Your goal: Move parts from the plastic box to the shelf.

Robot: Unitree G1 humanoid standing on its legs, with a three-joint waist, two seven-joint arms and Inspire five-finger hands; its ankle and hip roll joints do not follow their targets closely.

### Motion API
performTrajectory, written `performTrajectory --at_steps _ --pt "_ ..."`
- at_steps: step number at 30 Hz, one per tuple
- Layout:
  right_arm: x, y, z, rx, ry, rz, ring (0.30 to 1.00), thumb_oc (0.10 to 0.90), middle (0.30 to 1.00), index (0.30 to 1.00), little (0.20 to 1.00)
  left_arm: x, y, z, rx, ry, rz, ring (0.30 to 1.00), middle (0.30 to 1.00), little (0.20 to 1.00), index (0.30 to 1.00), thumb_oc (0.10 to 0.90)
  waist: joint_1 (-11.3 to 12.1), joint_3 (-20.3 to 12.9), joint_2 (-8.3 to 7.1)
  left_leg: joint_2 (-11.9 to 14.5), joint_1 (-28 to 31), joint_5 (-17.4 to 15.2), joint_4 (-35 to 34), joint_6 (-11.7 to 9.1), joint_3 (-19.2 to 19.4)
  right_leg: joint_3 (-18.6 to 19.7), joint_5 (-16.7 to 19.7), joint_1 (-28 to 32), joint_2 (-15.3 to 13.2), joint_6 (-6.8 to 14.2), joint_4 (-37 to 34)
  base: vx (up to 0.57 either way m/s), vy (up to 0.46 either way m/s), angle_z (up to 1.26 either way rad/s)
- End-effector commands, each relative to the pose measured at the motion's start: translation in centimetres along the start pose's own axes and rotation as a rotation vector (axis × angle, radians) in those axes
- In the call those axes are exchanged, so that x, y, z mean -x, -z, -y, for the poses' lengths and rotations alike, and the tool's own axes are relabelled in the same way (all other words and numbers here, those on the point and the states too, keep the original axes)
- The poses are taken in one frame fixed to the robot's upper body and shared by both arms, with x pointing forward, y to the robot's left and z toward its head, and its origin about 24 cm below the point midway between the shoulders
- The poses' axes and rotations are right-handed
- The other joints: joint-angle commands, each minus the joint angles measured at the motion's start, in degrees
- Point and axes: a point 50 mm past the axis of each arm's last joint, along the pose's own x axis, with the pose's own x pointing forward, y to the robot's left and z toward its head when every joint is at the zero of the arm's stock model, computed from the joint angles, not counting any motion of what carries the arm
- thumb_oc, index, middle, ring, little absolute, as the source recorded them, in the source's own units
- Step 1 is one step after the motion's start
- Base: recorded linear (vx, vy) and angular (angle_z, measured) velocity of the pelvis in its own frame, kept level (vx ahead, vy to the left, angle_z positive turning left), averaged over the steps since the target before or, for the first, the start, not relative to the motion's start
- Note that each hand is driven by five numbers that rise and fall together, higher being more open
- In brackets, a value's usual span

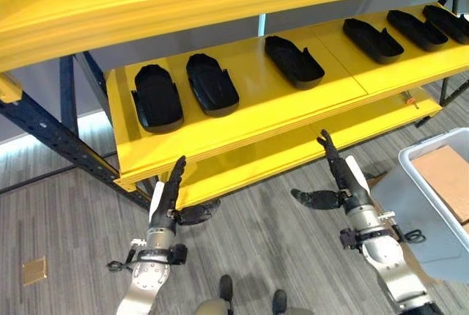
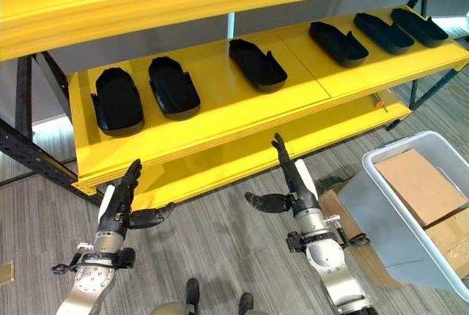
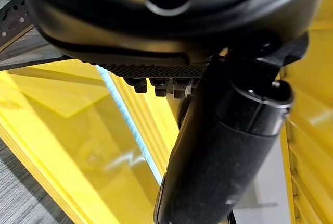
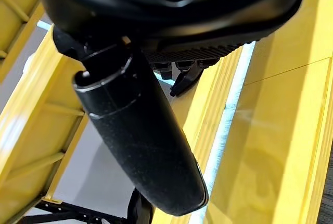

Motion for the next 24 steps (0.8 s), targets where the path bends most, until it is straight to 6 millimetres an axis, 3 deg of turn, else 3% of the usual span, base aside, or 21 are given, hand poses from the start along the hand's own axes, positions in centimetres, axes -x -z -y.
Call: performTrajectory --at_steps 1,3,6,8,9,11,13,17,19,22,24 --pt "-1.5 -3.9 0.8 0.007 0.051 0.23 1.0 0.9 1.0 1.0 1.0 -1.6 -4.0 -1.8 -0.094 -0.048 0.256 1.0 1.0 1.0 1.0 0.9 -1.5 0.2 -0.66 -1.5 -3.4 -1.0 3.1 3.7 -3.2 1.8 6.6 -6.9 -0.9 1.9 19.8 0.17 0.072 0.55" --pt "-1.8 -4.2 0.9 -0.007 0.077 0.249 1.0 0.9 1.0 1.0 1.0 -1.7 -4.2 -1.5 -0.066 -0.053 0.263 1.0 1.0 1.0 1.0 0.9 -2.4 1.1 1.11 -0.2 -0.6 -1.6 1.6 2.6 -4.6 0.6 4.9 -11.0 -3.5 0.9 14.3 0.23 -0.106 0.78" --pt "-2.2 -4.5 1.3 0.009 0.104 0.261 1.0 0.9 1.0 1.0 1.0 -1.9 -4.3 -1.3 -0.044 -0.073 0.268 1.0 1.0 1.0 1.0 0.9 -4.1 3.0 1.14 -0.1 3.6 -4.2 0.6 0.7 -6.3 2.5 13.1 -14.8 -7.8 3.9 -1.5 0.26 -0.177 0.17" --pt "-2.4 -4.7 1.4 0.024 0.11 0.27 1.0 0.9 1.0 1.0 1.0 -2.1 -4.4 -1.2 -0.048 -0.078 0.274 1.0 1.0 1.0 1.0 0.9 -4.4 3.8 0.71 0.5 6.7 -5.9 0.0 -0.3 -6.4 1.0 16.9 -16.3 -9.1 6.0 -8.6 0.25 -0.12 0.3" --pt "-2.4 -4.7 1.4 0.024 0.111 0.271 1.0 0.9 1.0 1.0 1.0 -2.1 -4.4 -1.1 -0.048 -0.078 0.275 1.0 1.0 1.0 1.0 0.9 -4.4 3.9 0.92 0.7 6.9 -6.0 -0.1 -0.3 -6.5 0.9 16.8 -16.0 -8.9 6.0 -8.7 0.29 -0.175 0.22" --pt "-2.4 -4.5 1.3 0.021 0.113 0.256 1.0 0.9 1.0 1.0 1.0 -2.1 -4.2 -0.3 -0.034 -0.055 0.264 1.0 1.0 1.0 1.0 0.9 -4.9 3.1 -0.74 0.4 9.8 -7.8 -0.6 -0.9 -7.5 0.7 19.1 -13.6 -8.8 6.5 -7.9 0.32 -0.22 0.24" --pt "-2.2 -4.5 1.3 0.019 0.114 0.256 1.0 0.9 1.0 1.0 1.0 -2.2 -4.3 0.3 -0.018 -0.044 0.263 1.0 1.0 1.0 1.0 0.9 -5.1 2.6 -0.96 1.8 11.3 -8.2 -1.6 -1.7 -8.2 0.3 19.3 -12.2 -8.4 6.2 -7.6 0.25 -0.229 0.69" --pt "-2.4 -4.5 1.8 0.023 0.123 0.258 1.0 0.9 1.0 1.0 1.0 -2.2 -4.3 1.0 0.03 -0.027 0.254 1.0 1.0 1.0 1.0 0.9 -5.4 1.7 0.03 6.0 12.2 -7.3 -1.9 -3.6 -10.4 -2.8 16.2 -11.1 -6.7 4.8 -4.1 0.18 -0.248 0.61" --pt "-2.6 -4.7 2.0 0.027 0.136 0.268 1.0 0.9 1.0 1.0 1.0 -2.5 -4.5 1.1 0.061 -0.032 0.258 1.0 1.0 1.0 1.0 0.9 -5.8 1.4 0.92 8.8 12.1 -5.0 -2.7 -4.8 -11.1 -4.9 13.9 -11.3 -5.6 4.0 -1.8 0.11 -0.225 0.32" --pt "-2.7 -4.8 2.3 0.038 0.156 0.276 1.0 0.9 1.0 1.0 1.0 -2.9 -4.9 1.4 0.078 -0.028 0.269 1.0 1.0 1.0 1.0 0.9 -6.1 1.8 1.29 11.0 10.9 -3.2 -2.2 -5.7 -10.7 -6.4 11.8 -11.3 -5.0 3.2 -0.4 0.08 -0.175 0.36" --pt "-2.6 -4.8 2.5 0.048 0.164 0.276 1.0 0.9 1.0 1.0 1.0 -3.0 -4.9 1.3 0.083 -0.037 0.271 1.0 1.0 1.0 1.0 0.9 -6.3 2.5 1.38 12.0 8.6 -1.5 2.0 -6.4 -9.9 -6.8 9.9 -10.8 -4.0 1.9 0.5 0.08 -0.168 0.3"
